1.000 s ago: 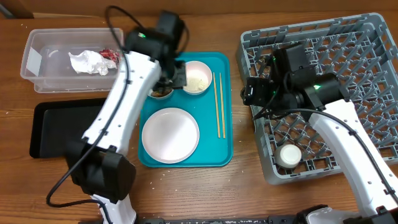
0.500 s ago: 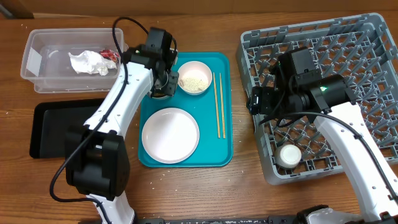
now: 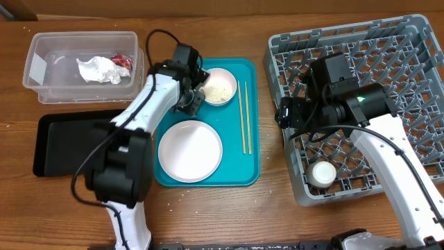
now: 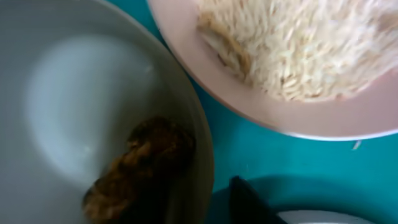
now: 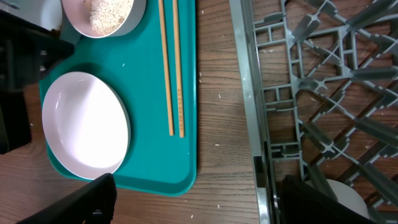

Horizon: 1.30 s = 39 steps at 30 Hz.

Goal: Sort waste into correct bins and load items into the dishwasher
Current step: 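Tip the grey bowl's scraps onto the black tray with left gripper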

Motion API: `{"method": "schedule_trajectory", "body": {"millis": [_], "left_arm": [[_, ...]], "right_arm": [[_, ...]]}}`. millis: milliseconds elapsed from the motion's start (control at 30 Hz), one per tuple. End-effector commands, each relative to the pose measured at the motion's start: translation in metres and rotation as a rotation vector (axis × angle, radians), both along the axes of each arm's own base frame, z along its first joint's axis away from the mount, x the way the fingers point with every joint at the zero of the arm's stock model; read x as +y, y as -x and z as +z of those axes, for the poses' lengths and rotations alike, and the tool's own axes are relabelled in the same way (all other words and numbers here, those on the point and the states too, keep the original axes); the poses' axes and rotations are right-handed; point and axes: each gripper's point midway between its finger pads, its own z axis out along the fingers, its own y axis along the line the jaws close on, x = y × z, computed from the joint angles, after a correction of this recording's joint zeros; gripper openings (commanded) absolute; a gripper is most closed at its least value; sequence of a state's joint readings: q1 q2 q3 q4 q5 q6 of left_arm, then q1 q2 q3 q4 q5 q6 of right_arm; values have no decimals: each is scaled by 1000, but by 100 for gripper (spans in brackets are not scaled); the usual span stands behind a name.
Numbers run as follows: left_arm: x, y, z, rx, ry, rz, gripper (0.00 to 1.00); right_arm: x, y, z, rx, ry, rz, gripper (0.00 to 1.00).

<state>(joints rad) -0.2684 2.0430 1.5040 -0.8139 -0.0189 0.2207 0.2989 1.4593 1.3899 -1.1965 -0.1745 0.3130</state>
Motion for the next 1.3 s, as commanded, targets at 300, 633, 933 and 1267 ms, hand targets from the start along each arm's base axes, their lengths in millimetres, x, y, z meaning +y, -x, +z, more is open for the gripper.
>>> {"method": "schedule_trajectory", "body": {"millis": [300, 633, 933, 1267], "left_arm": [[19, -1, -2, -3, -98, 159, 4], [15, -17, 105, -38, -34, 375, 4], [46, 37, 184, 100, 84, 545, 4], [89, 95, 219, 65, 365, 522, 5]], "right_arm": [[-4, -4, 14, -59, 11, -6, 86], [-4, -4, 14, -58, 11, -6, 87], [-5, -3, 14, -55, 12, -5, 87], [-4, -3, 14, -60, 19, 15, 87]]}}
